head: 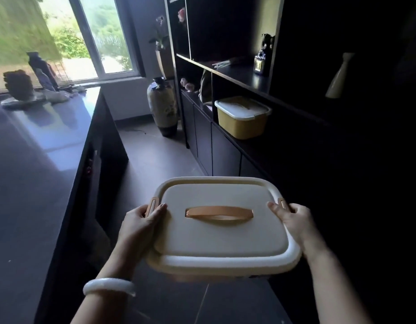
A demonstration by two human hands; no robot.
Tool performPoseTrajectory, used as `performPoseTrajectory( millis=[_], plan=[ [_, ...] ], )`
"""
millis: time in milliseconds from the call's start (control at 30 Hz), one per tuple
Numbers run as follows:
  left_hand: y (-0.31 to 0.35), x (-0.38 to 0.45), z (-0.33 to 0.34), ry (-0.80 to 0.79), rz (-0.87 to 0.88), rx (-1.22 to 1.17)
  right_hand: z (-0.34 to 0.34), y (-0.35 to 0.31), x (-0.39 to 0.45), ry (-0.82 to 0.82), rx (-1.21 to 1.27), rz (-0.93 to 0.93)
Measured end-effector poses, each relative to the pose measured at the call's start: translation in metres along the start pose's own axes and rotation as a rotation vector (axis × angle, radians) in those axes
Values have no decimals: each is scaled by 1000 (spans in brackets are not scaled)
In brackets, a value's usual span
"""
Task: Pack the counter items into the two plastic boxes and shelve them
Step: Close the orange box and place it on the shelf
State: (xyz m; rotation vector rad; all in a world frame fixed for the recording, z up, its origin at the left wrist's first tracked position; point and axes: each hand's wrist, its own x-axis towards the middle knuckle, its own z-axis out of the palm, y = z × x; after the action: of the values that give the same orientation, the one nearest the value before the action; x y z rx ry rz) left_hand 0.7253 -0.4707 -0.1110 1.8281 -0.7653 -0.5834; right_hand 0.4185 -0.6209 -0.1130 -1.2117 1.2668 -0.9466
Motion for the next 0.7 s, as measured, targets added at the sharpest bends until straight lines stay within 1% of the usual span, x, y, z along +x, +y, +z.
performPoseTrajectory(
  millis=[133, 200, 267, 367, 433, 533, 633, 700],
  plan=[
    [-2, 93, 26, -87, 20, 30, 29, 2, 62, 91, -17, 26],
    [-4, 148, 43, -149, 41, 46, 47, 2, 96, 171, -10, 38],
    [-5, 181, 57, -182, 51, 52, 54, 4, 111, 206, -5, 58],
    [-1, 248, 80, -286, 76, 26, 69, 12, 143, 328, 11, 101],
    [7, 288, 100, -345, 97, 71, 78, 13, 157, 409, 33, 137],
    [14, 332, 134, -420, 131, 148, 81, 15, 179, 515, 41, 175],
    [21, 367, 173, -512, 128, 140, 77, 13, 206, 596, 38, 195],
    [31, 390, 203, -556, 166, 156, 69, 14, 228, 652, 21, 192]
  ],
)
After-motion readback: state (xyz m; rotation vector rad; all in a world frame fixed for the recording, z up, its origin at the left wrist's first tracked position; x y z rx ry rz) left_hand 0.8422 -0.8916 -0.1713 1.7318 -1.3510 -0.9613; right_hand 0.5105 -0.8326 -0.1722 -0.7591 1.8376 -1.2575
